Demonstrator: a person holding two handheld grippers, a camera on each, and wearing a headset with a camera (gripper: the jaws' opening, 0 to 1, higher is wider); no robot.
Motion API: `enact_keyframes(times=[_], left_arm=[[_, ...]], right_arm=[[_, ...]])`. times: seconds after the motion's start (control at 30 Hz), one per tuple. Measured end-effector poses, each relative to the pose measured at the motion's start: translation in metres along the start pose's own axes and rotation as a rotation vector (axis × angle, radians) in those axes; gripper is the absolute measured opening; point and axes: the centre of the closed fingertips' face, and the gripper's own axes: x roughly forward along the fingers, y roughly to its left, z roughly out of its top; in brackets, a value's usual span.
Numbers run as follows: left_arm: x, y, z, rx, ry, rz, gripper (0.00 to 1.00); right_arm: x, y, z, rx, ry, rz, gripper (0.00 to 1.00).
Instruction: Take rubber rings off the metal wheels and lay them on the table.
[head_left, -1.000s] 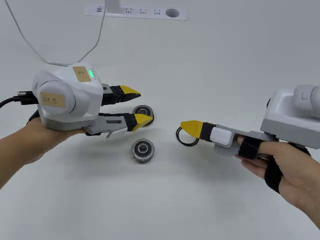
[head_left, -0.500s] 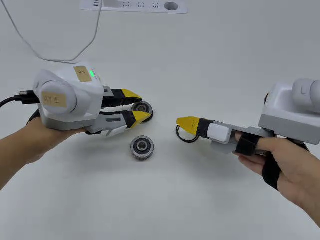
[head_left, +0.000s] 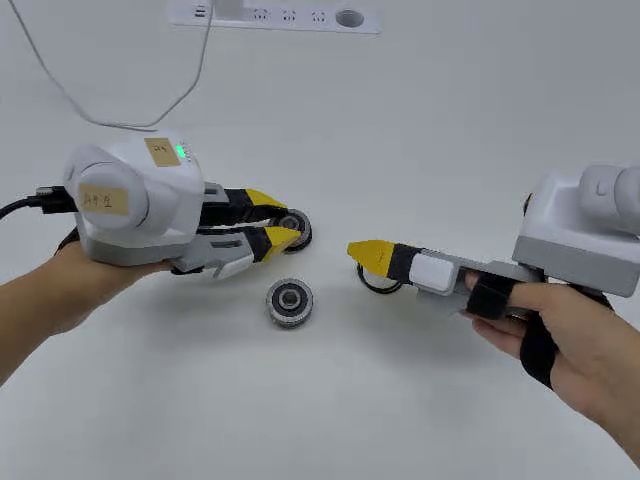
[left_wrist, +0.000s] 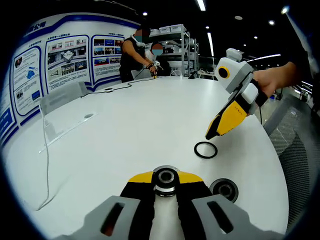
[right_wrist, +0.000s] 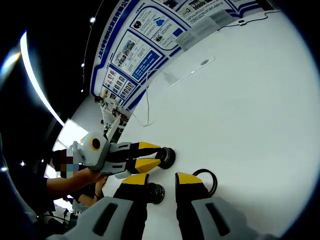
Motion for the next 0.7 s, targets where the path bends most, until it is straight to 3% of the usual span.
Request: enact_keyframes(times=[0.5,0.7], left_arm=[[0.001,-0.001,0.001,0.055,0.001,-0.017,0.14],[0.001,-0.001,0.000,0.083,0.006,-0.024,0.13]], right_arm=[[0.020,0.005,0.007,-0.019,0.027,0.046,0.24],[0.030,0.004,0.011,-0.061,0.036,0.057,0.29]])
